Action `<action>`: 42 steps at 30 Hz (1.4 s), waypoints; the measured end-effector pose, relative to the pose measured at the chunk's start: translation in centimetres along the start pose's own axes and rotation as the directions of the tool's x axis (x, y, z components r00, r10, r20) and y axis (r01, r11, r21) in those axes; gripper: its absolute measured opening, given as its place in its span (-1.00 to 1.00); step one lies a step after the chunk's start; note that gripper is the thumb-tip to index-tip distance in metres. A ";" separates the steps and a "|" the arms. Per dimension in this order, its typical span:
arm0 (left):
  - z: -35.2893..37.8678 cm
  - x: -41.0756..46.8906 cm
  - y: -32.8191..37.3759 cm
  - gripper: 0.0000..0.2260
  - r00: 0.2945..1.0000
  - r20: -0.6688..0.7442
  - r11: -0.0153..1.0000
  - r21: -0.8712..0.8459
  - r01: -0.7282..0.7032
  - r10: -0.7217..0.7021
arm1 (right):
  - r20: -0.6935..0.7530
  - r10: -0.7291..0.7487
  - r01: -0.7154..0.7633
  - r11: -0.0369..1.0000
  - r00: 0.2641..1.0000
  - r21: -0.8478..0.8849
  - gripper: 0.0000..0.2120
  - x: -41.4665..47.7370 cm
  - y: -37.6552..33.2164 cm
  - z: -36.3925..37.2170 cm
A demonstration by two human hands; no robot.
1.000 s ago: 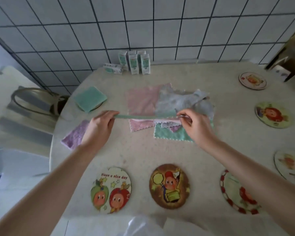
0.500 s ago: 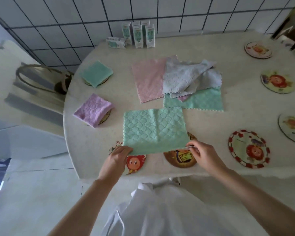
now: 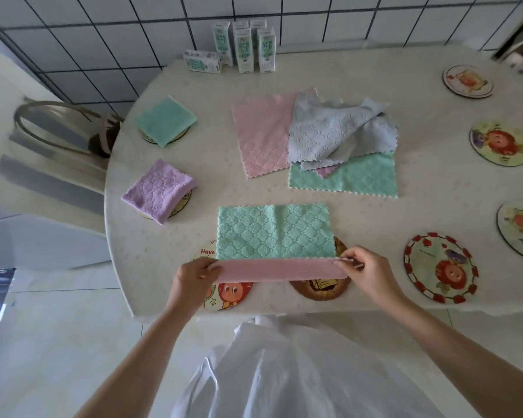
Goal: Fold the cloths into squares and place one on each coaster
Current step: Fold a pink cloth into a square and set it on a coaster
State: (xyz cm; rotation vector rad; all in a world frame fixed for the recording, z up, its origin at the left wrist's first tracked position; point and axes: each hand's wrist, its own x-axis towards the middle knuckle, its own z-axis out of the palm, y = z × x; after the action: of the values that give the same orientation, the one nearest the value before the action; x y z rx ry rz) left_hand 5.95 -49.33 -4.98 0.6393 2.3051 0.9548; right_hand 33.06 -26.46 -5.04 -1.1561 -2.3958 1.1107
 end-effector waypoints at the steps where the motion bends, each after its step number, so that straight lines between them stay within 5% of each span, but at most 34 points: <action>1: 0.1 0.8 0.5 -0.85 0.999 -0.014 0.998 -0.039 0.044 -0.044 | 0.007 0.026 -0.026 1.000 1.000 0.013 -0.88 0.9 -0.1 0.0; 16: 2.2 11.7 2.8 -0.87 0.905 0.012 0.855 -0.322 0.406 -0.426 | 0.043 0.342 -0.345 0.928 0.939 0.141 -0.97 12.7 1.5 1.7; 23: 2.6 14.0 2.2 -0.98 0.897 -0.006 0.871 -0.243 0.428 -0.443 | 0.073 0.375 -0.379 0.923 0.924 0.066 -0.85 15.2 1.9 2.6; 42: 2.7 15.4 3.0 -0.82 0.930 -0.114 0.925 0.117 0.361 -0.349 | 0.038 0.367 -0.364 0.929 0.929 -0.060 -0.85 15.3 2.1 2.4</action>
State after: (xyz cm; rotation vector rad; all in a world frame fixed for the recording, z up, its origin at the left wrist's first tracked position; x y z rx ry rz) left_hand -2.90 -36.73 -9.12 0.2159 2.4702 0.6704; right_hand 23.10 -15.36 -9.58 -1.6638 -2.3132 1.1976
